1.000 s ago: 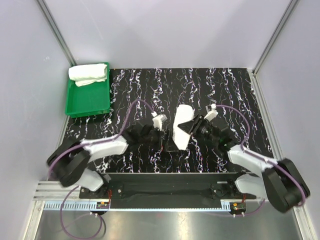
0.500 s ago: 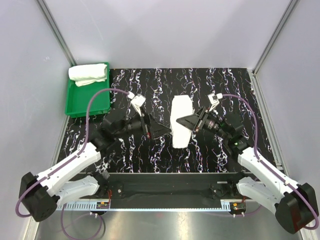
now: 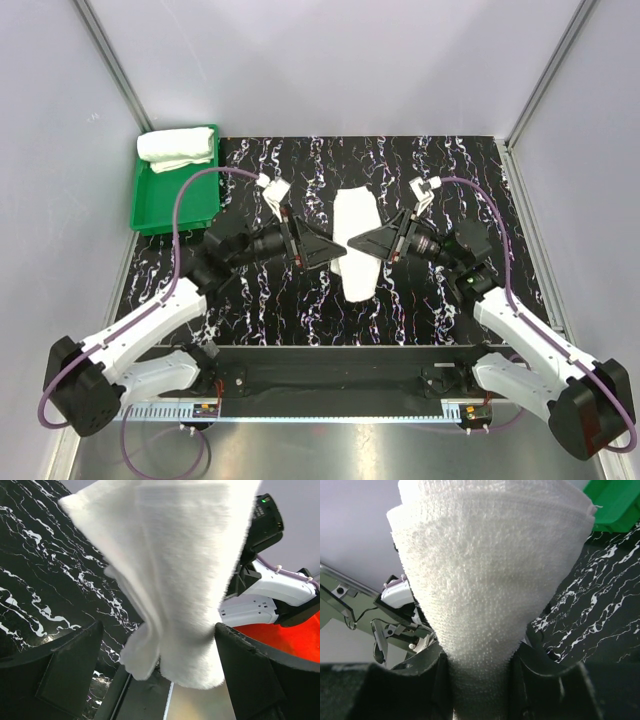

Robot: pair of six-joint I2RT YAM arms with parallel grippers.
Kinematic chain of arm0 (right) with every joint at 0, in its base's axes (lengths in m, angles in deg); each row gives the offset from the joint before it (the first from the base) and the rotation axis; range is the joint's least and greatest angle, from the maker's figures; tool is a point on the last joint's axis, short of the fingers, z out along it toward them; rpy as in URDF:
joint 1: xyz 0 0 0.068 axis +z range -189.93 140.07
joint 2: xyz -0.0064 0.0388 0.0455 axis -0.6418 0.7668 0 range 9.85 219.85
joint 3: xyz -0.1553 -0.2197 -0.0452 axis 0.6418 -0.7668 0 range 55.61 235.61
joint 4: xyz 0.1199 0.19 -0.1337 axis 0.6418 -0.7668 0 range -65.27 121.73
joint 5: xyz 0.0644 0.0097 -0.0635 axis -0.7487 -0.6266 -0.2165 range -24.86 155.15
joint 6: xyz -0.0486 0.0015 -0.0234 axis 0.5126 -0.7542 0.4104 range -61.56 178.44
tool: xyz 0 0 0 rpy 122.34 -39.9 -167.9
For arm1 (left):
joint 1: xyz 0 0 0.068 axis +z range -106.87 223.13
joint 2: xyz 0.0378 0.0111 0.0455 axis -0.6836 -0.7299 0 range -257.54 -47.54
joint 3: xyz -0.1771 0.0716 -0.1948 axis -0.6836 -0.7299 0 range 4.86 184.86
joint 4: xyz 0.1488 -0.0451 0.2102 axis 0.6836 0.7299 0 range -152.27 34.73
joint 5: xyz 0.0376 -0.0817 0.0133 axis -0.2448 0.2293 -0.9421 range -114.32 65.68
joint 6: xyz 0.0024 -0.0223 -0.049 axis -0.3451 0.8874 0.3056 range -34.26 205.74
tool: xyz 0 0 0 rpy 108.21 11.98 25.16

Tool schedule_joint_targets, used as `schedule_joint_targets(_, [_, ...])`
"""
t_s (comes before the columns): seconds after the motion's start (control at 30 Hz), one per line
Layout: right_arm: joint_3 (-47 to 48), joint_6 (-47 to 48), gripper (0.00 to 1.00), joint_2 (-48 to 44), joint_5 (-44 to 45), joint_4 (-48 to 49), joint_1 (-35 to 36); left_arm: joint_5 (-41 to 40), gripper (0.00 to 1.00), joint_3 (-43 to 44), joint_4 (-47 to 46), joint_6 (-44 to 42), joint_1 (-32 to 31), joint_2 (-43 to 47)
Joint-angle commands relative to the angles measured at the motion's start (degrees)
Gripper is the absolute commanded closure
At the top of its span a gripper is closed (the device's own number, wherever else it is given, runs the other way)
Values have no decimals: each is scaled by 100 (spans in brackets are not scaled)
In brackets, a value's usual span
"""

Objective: Roll the towels
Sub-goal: Place the rolled towel into the container

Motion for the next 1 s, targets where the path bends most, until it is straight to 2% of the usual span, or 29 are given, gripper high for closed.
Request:
schedule_joint_targets(0.0, [324,-246,62,39,-348,694,130,107,1,387,-429,18,38,-170])
schedule_joint_targets(0.43, [420,-106,62,399,-331,826,605,317,3,818,-1333,553,90,-706])
schedule_joint_targets(0.47, [420,-106,62,408,-331,835,614,344,7,818,-1369,589,90,-716])
schedule_joint_targets(0.5, [420,-89,62,408,-322,835,614,361,20,827,-1395,607,90,-724])
schedule_joint_targets(0.6, [420,-71,62,434,-313,835,614,379,38,783,-1422,677,99,-733])
schedule_joint_targets(0.63, [412,-71,62,461,-322,844,622,344,51,765,-1422,668,99,-716])
schedule_joint_targets(0.7, [385,-62,62,461,-313,870,614,283,68,712,-1370,660,99,-646])
schedule_joint_targets(0.73, [368,-62,61,452,-313,870,622,239,89,712,-1265,607,99,-628])
schedule_joint_targets(0.77, [350,-53,61,452,-287,879,614,204,99,721,-1194,581,99,-619])
schedule_joint_targets(0.83, [324,-53,56,426,-261,862,614,72,100,747,-1027,484,108,-584])
schedule_joint_targets(0.9, [315,60,44,356,-165,635,614,-69,100,826,-632,387,143,-505])
schedule_joint_targets(0.93, [358,148,33,303,-94,433,622,-261,100,853,-344,274,213,-479])
schedule_joint_targets(0.97, [394,410,29,233,-6,179,622,-350,100,888,-202,238,266,-426])
